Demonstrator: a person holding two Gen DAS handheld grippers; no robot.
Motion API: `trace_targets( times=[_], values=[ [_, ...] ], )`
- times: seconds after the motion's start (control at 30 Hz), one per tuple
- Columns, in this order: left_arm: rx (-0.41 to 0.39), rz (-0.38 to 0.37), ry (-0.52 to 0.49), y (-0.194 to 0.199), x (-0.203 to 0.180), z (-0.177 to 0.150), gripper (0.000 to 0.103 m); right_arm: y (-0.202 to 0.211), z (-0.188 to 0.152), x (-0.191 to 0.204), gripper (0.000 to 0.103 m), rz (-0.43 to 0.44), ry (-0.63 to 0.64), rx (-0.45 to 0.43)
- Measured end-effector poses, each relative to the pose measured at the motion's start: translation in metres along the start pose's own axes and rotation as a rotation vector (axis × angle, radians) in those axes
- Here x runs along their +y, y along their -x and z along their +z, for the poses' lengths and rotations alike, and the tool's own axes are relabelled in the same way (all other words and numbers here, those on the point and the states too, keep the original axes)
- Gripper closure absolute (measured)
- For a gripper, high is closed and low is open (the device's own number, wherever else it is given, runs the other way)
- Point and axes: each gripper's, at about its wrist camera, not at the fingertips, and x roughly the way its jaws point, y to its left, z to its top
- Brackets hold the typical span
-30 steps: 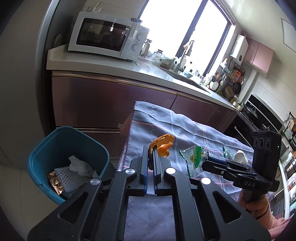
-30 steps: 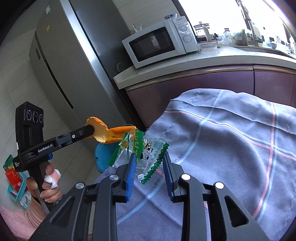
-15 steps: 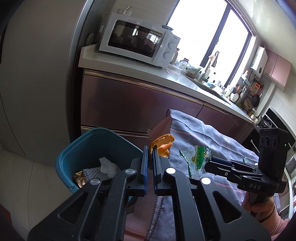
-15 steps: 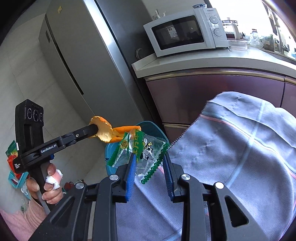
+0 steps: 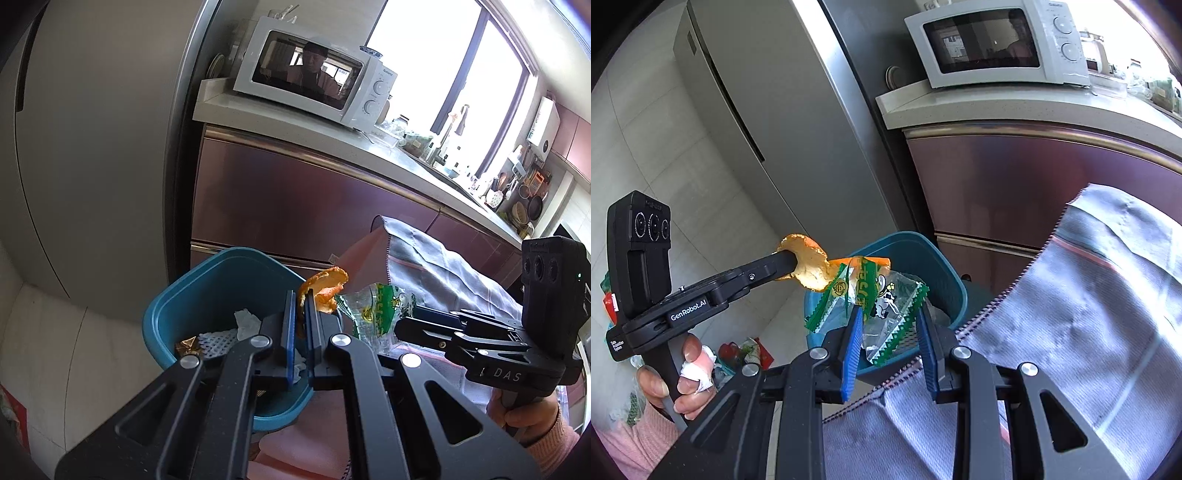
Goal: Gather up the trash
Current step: 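Carry the orange peel and green wrapper over to the teal bin, then open both grippers to drop the peel and wrapper into the bin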
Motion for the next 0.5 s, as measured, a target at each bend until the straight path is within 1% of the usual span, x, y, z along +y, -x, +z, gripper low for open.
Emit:
trace_targets(
  times=[0.23,0.5],
  values=[
    [0.035,0.051,0.025,-0.022,0.019,-0.002,0.098,-0.03,0.009,0.002,0.075,-0.01,0.011,0.058],
    [0.079,0.076,0.053,-0.049,0.032,-0.008,0.097,-0.064,0.013,0.0,0.074,-0.033,0.001,0.142]
  ],
)
